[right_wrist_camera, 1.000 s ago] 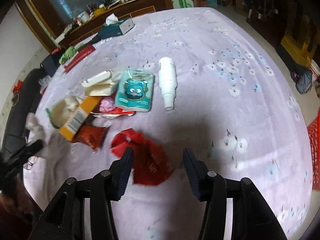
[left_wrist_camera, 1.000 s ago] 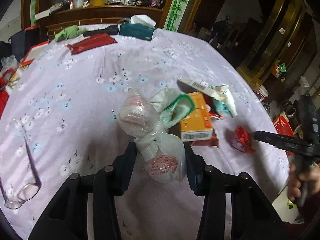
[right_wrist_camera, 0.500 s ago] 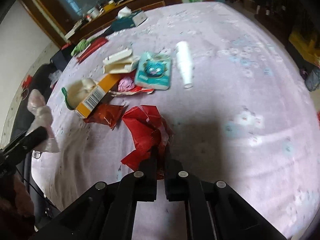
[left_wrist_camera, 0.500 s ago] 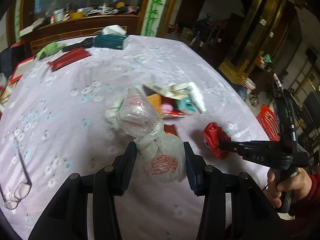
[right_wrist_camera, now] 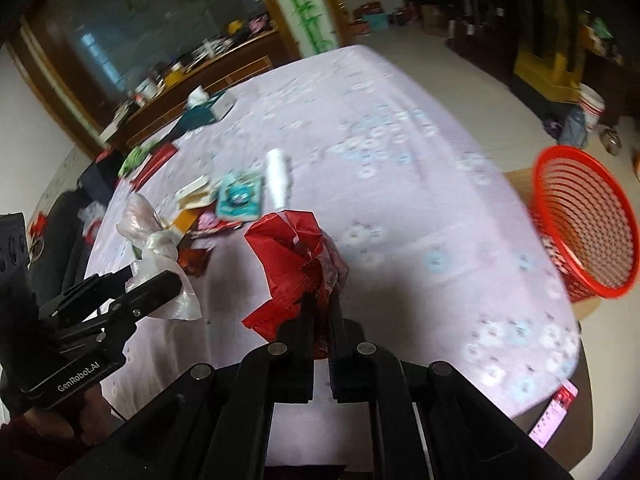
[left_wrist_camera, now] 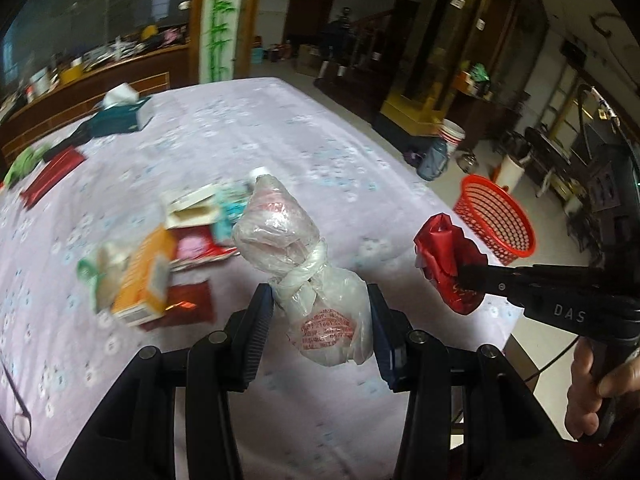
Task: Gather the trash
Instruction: 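Carry both bags over the red basket and open both tools to drop them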
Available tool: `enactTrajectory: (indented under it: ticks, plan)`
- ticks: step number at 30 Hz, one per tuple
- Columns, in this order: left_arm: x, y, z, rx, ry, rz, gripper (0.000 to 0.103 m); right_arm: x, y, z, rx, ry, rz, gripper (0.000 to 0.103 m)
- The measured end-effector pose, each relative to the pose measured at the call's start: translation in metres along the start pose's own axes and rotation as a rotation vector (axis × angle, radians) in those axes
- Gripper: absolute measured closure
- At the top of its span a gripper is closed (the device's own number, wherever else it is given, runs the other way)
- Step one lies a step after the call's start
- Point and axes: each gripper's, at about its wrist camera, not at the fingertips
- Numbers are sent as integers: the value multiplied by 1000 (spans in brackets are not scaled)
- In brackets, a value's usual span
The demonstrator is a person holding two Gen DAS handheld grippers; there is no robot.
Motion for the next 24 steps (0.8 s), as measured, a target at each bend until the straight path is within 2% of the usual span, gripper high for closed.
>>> enactTrajectory:
  ticks: [13,24]
  plan:
    - [69,-20,11,-4,57,111,58,51,11,-46,89,48,117,97]
    - [101,-36,20,3,81,178,58,79,13,-68,138,45,166,97]
Point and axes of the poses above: each gripper's, at about its wrist camera, not at the fingertips, and z roughly the way its jaws point, x to its right, y to its underside, and after that the axes turned 7 degrees about -y, right-handed
